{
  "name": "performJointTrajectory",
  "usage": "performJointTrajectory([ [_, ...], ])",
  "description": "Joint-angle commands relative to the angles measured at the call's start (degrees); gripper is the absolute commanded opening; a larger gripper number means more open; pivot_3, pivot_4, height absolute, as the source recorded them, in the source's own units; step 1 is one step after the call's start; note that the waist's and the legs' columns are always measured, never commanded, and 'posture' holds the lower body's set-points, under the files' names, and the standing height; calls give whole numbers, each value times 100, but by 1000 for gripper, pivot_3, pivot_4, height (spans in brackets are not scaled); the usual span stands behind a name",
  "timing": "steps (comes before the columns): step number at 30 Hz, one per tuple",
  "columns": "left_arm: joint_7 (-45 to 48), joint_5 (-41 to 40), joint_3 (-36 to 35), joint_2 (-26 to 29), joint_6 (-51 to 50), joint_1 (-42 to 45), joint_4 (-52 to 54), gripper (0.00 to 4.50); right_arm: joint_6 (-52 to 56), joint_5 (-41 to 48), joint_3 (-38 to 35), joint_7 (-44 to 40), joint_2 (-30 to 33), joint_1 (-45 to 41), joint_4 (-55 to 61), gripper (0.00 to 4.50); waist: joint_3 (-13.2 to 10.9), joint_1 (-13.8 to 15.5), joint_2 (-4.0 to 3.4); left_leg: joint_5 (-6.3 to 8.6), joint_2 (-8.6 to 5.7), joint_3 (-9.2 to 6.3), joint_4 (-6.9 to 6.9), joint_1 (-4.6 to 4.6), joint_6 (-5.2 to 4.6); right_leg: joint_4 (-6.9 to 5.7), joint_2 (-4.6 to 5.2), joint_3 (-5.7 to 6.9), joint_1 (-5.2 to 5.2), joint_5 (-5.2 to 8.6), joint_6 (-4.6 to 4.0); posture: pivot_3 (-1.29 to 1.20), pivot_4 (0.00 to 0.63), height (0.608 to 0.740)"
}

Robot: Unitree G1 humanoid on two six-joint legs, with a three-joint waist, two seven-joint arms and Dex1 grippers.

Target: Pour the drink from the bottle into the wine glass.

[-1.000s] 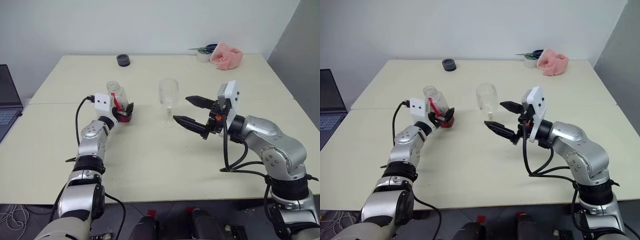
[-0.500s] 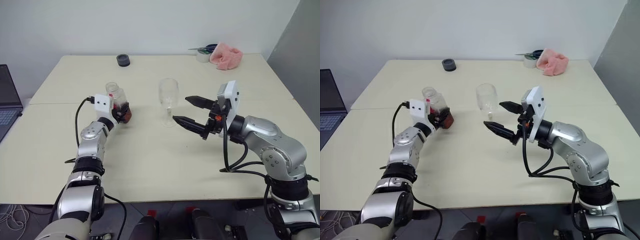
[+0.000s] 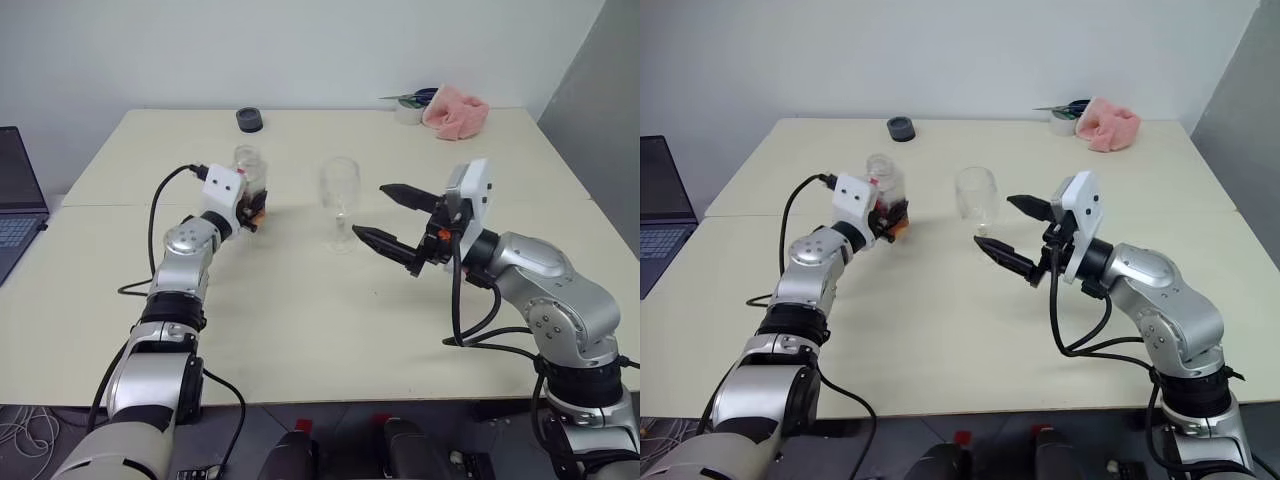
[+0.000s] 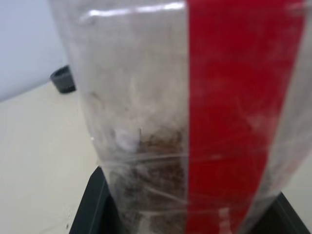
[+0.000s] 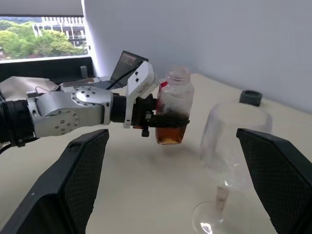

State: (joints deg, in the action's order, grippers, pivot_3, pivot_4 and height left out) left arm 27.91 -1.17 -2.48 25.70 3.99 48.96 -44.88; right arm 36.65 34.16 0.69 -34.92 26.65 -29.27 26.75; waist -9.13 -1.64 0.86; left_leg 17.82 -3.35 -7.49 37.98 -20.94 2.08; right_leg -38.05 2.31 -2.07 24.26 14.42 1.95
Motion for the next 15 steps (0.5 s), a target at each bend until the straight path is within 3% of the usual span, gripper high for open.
performJointTrajectory([
  [1, 53, 64, 49, 58, 37, 565, 226, 1677, -298, -143, -106, 41, 18, -106, 198, 4500, -2, 0, 3, 0, 0, 0, 0, -1, 0, -1, 0, 1, 1, 0, 0, 0, 150, 740],
  [8, 151, 138, 194, -98, -62, 1379, 75, 1677, -484, -313, -61, 174, -164, -181, -26, 4500, -2, -1, 4, 0, 0, 6, -1, -1, 0, -1, -1, 5, 2, 0, 0, 0, 150, 740],
  [15, 433, 698, 700, 101, 526, 1916, -187, 1677, -550, -282, -254, 316, -381, -217, -282, 4500, -3, -11, 4, 0, -1, 10, -3, -1, 0, -3, -3, 4, 7, 0, 0, 0, 150, 740],
])
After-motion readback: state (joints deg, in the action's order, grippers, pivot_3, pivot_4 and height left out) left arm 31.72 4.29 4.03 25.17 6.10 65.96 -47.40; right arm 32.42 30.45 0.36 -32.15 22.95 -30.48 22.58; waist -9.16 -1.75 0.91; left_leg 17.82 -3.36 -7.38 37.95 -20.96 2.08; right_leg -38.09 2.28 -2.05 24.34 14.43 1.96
